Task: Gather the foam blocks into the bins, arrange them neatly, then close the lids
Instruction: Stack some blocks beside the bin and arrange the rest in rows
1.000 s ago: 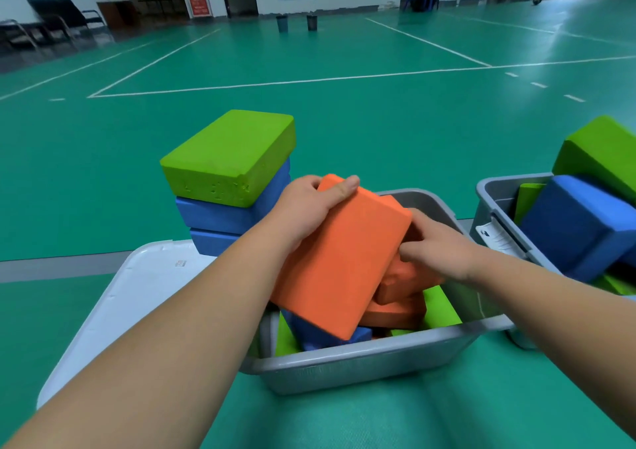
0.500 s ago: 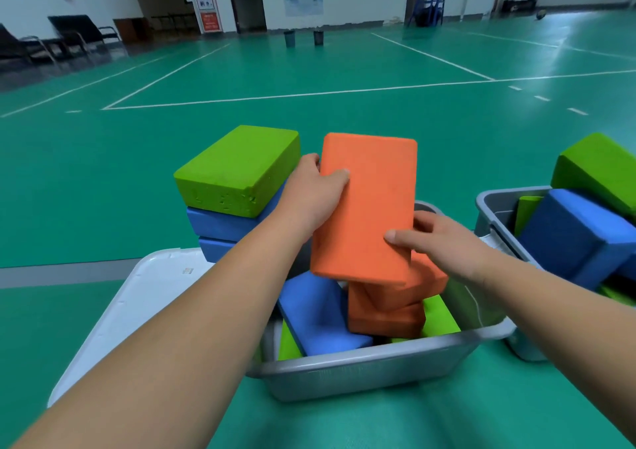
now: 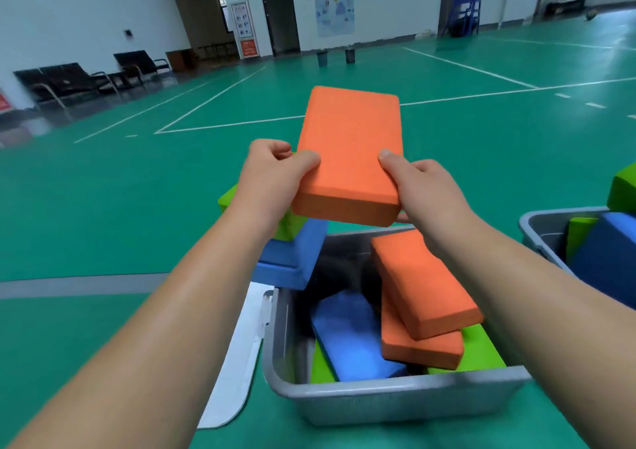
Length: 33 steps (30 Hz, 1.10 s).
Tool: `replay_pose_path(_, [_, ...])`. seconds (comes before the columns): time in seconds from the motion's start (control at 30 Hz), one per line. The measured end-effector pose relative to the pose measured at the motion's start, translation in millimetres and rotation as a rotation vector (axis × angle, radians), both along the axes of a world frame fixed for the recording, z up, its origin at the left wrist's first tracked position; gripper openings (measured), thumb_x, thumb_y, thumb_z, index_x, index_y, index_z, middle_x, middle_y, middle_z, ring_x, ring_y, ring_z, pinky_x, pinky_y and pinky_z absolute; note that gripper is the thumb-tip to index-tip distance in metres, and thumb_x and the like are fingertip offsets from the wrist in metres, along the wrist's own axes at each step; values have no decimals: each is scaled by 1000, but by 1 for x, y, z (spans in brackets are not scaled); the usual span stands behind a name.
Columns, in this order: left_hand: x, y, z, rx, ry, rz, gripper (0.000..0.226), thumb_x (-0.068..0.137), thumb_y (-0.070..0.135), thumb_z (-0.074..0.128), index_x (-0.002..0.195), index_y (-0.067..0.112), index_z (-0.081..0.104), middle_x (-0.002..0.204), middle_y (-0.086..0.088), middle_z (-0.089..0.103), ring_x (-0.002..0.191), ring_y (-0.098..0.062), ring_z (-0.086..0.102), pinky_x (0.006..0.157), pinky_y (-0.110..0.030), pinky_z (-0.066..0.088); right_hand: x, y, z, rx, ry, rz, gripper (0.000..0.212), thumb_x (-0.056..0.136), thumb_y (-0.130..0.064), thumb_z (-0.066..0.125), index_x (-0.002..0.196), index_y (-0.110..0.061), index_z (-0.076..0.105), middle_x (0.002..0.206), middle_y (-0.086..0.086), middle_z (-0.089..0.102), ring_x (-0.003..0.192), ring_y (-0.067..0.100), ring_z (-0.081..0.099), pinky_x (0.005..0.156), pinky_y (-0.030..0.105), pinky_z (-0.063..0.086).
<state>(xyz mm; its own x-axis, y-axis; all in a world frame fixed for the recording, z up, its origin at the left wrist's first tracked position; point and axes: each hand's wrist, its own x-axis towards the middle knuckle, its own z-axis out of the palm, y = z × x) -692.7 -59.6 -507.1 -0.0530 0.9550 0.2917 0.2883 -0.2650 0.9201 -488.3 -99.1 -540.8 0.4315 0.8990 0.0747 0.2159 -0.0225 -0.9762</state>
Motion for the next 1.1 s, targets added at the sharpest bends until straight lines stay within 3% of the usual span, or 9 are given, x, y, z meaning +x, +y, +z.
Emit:
replay_pose_path(0.23, [-50, 12, 15, 164, -235, 52, 26, 94, 34, 68, 114, 19, 75, 109, 11, 74, 91, 3, 63, 81, -16, 47, -57, 7, 18, 94, 28, 265, 44, 91, -62, 62, 104, -20, 66, 99, -4, 72, 85, 15, 74, 85, 45, 63])
replay_pose_path(0.3, [-64, 21, 13, 162, -209, 75, 25, 102, 40, 60, 112, 24, 76, 109, 17, 74, 92, 8, 63, 80, -8, 47, -69, 7, 13, 84, -44, 368, 58, 86, -68, 61, 126, -27, 68, 116, -16, 72, 100, 8, 73, 100, 42, 56])
replay_pose_path(0.4, [-84, 43, -7, 158, -65, 163, 31, 105, 49, 51, 110, 31, 76, 112, 15, 73, 103, 2, 65, 98, -23, 52, -84, 12, 0, 31, -144, 455, 96, 73, -77, 63, 158, -45, 33, 153, -21, 48, 139, 3, 49, 119, 32, 35])
replay_pose_path(0.5, [-95, 58, -34, 178, 67, 233, 25, 103, 44, 56, 116, 30, 72, 120, 10, 69, 112, -6, 62, 108, -38, 47, -99, 12, -11, -82, -431, 492, 92, 90, -56, 64, 164, -40, 12, 162, -5, 39, 147, 16, 40, 108, 27, 34])
replay_pose_path(0.63, [-100, 61, -44, 188, 62, 213, 37, 96, 49, 65, 127, 29, 64, 129, 8, 63, 116, -6, 59, 104, -28, 46, -107, 17, -26, -71, -478, 377, 91, 93, -37, 61, 164, -41, 4, 154, 4, 51, 128, 25, 58, 91, 30, 40])
replay_pose_path(0.77, [-107, 54, -64, -1, -113, 270, 44, 99, 62, 53, 116, 23, 62, 111, 11, 64, 99, -3, 60, 85, -26, 46, -110, 24, -42, -11, -422, 328, 92, 89, -30, 63, 161, -45, 9, 133, 2, 64, 97, 20, 68, 87, 33, 46])
replay_pose_path(0.87, [-121, 53, -94, -226, -195, 246, 44, 93, 64, 42, 106, 26, 58, 104, 7, 61, 100, -22, 60, 90, -39, 45, -110, 27, -53, 25, -392, 283, 91, 87, -26, 64, 160, -42, 11, 138, -3, 58, 102, 23, 68, 85, 31, 45])
replay_pose_path(0.97, [-128, 48, -113, -458, -195, 214, 22, 85, 42, 44, 97, 25, 52, 85, 6, 47, 93, -23, 47, 84, -41, 35, -109, 29, -61, 23, -361, 258, 88, 88, -23, 65, 159, -39, 14, 131, -5, 56, 111, 23, 65, 82, 26, 38])
replay_pose_path(1.1, [-128, 36, -130, -626, -34, 68, 39, 82, 24, 51, 120, 25, 61, 121, -3, 62, 108, -29, 60, 94, -46, 49, -109, 30, -72, 26, -355, 244, 86, 89, -22, 67, 158, -38, 17, 127, -3, 53, 115, 19, 59, 82, 25, 36])
